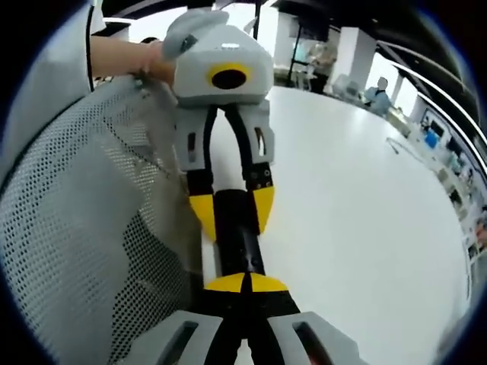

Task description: Press the specified remote control buttons in sequence, fully releasing each button before pressing the next.

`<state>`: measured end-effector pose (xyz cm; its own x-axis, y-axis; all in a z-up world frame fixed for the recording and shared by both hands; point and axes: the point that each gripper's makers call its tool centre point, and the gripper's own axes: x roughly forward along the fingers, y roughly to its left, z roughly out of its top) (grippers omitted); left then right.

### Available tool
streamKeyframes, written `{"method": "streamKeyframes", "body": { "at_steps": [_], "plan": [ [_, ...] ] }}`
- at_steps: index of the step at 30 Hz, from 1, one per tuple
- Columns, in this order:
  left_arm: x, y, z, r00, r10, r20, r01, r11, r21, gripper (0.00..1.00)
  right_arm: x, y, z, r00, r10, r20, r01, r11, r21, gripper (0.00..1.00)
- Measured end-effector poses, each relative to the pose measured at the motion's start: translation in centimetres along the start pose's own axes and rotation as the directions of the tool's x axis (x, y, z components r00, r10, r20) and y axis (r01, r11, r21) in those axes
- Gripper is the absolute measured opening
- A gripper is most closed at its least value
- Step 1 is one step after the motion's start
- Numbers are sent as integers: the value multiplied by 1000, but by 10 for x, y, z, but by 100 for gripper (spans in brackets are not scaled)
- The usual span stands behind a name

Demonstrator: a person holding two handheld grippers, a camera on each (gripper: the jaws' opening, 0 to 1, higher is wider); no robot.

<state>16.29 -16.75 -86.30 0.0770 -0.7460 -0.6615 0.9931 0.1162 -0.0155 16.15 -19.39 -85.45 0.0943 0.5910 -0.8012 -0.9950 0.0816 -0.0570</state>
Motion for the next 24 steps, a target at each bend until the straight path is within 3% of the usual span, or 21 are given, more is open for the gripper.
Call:
{"method": "streamKeyframes", "body": {
  "at_steps": [14, 24],
  "plan": [
    [0, 0, 0, 1000, -2, -1, 2, 1000, 3, 25, 2, -1, -1, 996, 53, -66, -54, 998, -10, 0],
    [0, 0, 0, 1000, -1, 1, 1, 1000, 0, 25, 0, 1, 1, 1000, -24, -4, 25, 999, 26, 0]
  ]
}}
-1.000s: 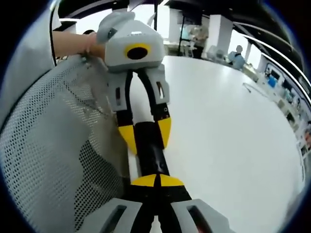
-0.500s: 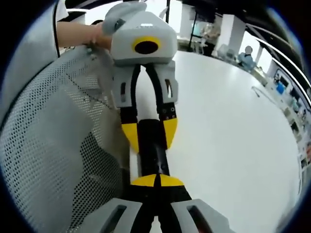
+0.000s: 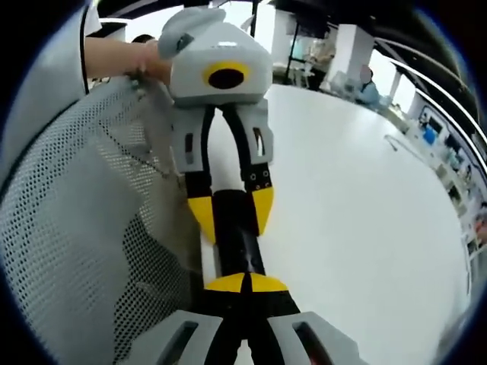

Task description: Press the specified remote control buttons in sequence, fully releasing each button before pressing the next.

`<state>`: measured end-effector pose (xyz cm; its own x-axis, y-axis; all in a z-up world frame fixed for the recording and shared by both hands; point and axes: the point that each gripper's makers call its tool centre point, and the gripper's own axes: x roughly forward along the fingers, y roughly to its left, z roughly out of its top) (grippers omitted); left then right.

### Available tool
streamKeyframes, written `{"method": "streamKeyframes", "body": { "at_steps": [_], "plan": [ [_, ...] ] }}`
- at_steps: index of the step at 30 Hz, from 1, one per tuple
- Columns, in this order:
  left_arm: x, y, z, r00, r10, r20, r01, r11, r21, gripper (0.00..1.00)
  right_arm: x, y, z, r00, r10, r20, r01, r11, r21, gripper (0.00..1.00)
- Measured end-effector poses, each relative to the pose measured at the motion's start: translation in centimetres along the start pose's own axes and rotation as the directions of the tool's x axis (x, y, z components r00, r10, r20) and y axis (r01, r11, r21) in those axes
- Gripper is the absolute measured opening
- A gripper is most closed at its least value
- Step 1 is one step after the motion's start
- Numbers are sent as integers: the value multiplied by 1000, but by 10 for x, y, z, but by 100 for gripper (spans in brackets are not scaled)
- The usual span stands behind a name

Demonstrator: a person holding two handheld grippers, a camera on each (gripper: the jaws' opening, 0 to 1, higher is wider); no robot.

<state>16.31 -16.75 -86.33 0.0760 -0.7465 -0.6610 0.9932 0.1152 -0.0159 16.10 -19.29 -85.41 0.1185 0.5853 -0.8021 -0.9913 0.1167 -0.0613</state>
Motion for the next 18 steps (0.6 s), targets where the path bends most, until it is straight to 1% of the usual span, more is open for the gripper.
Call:
{"method": "streamKeyframes", "body": {
  "at_steps": [1, 2, 3, 5, 6, 9, 11, 14, 18],
  "plan": [
    [0, 0, 0, 1000, 0, 1, 0, 1000, -1, 25, 1, 1, 1, 1000, 5, 4, -5, 1000, 9, 0],
    [0, 0, 0, 1000, 0, 2, 0, 1000, -3, 25, 2, 6, 4, 1000, 25, 18, -25, 1000, 19, 0],
    [0, 0, 0, 1000, 0, 2, 0, 1000, -4, 25, 3, 11, 7, 999, 37, 28, -37, 999, 9, 0],
    [0, 0, 0, 1000, 1, 1, -1, 1000, -4, 25, 6, 15, 8, 999, 38, 15, -37, 999, -21, 0],
    [0, 0, 0, 1000, 1, 1, -1, 1000, -4, 25, 6, 14, 9, 1000, 21, 8, -21, 998, -57, 0],
    [0, 0, 0, 1000, 0, 0, 0, 1000, -2, 25, 6, 14, 8, 1000, 25, -4, -25, 997, -68, 0],
    [0, 0, 0, 1000, -1, 0, 1, 1000, -2, 25, 6, 16, 7, 999, 37, -27, -40, 991, -128, 0],
    [0, 0, 0, 1000, -1, -2, 1, 1000, -2, 25, 8, 17, 7, 998, 31, -59, -43, 976, -216, 0],
    [0, 0, 0, 1000, -1, -2, 1, 1000, -1, 25, 9, 17, 7, 997, 33, -64, -47, 974, -224, 0]
  ]
}}
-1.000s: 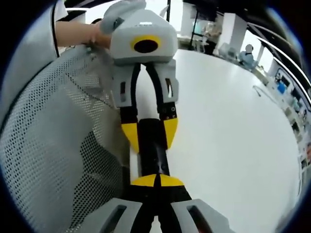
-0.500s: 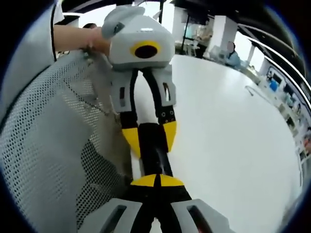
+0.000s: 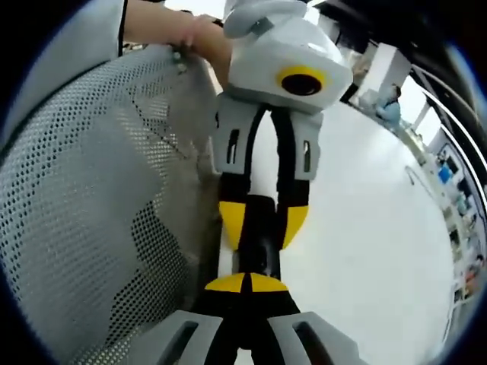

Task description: Press the specified remote control buttons in sequence, fully releasing each button before pressing the next.

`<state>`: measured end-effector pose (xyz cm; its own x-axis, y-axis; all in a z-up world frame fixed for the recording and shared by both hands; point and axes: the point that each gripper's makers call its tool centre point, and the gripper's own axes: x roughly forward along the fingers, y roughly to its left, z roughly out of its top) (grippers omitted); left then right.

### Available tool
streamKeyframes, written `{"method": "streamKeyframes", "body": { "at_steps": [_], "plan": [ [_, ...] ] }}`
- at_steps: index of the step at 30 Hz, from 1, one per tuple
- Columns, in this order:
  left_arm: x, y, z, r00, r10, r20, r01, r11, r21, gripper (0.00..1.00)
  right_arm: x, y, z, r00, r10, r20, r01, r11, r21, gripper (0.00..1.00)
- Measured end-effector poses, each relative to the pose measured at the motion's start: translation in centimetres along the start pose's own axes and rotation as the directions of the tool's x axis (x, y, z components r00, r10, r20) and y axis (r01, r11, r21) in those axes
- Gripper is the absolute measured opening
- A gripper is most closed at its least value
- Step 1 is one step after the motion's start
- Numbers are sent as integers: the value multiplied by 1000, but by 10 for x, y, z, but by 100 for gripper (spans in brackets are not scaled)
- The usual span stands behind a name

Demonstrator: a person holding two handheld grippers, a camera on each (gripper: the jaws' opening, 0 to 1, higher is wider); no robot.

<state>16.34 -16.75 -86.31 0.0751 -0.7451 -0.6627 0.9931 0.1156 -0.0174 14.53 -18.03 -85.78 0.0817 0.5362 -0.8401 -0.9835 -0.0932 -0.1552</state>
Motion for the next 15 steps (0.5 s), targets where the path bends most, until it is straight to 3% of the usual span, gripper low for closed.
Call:
{"method": "streamKeyframes", "body": {
  "at_steps": [15],
  "plan": [
    [0, -1, 0, 1000, -2, -3, 2, 1000, 3, 25, 2, 2, 0, 999, 21, -39, -24, 997, -77, 0]
  ]
}}
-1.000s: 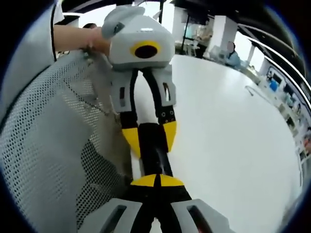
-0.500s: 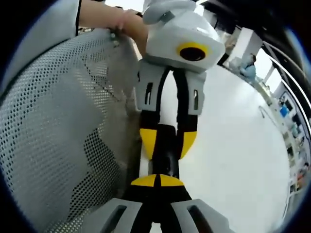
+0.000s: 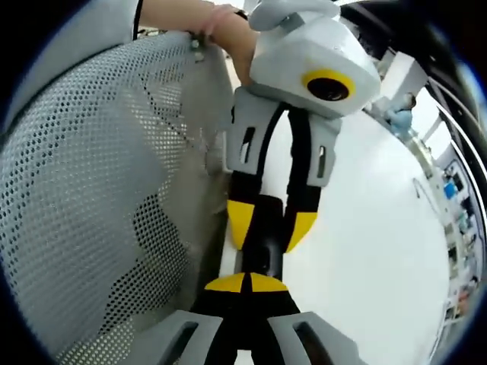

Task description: Press the specified remote control buttons in sequence, fully releasing each button before pressing the next.

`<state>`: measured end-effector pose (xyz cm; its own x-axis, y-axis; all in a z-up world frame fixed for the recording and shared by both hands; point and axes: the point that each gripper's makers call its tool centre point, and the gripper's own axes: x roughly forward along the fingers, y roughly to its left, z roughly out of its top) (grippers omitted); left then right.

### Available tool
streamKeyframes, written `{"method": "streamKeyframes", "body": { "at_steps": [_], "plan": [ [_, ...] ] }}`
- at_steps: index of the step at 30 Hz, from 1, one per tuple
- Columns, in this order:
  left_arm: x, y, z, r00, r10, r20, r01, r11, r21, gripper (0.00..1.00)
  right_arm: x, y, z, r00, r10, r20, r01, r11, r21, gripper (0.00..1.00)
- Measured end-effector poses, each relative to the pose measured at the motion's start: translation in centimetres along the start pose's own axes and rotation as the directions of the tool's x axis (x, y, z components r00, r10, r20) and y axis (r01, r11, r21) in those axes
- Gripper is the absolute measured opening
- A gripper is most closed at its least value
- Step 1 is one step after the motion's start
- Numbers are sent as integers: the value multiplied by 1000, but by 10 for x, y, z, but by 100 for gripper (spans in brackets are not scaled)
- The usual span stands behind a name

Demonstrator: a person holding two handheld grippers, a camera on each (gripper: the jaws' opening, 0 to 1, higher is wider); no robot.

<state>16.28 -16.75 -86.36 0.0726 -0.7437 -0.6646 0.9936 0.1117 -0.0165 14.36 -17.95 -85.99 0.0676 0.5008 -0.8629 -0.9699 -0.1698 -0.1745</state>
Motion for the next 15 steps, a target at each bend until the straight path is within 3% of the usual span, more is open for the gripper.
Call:
{"method": "streamKeyframes", "body": {
  "at_steps": [5, 8, 15],
  "plan": [
    [0, 0, 0, 1000, 1, -1, -1, 1000, 1, 25, -1, -1, 1, 1000, 1, 30, -3, 998, 68, 0],
    [0, 0, 0, 1000, 2, -1, -2, 1000, 1, 25, -3, -3, 1, 997, -18, 76, 3, 979, 202, 0],
    [0, -1, 0, 1000, 4, -2, -4, 1000, 0, 25, -6, -7, -2, 997, -67, 38, 59, 980, 190, 0]
  ]
}}
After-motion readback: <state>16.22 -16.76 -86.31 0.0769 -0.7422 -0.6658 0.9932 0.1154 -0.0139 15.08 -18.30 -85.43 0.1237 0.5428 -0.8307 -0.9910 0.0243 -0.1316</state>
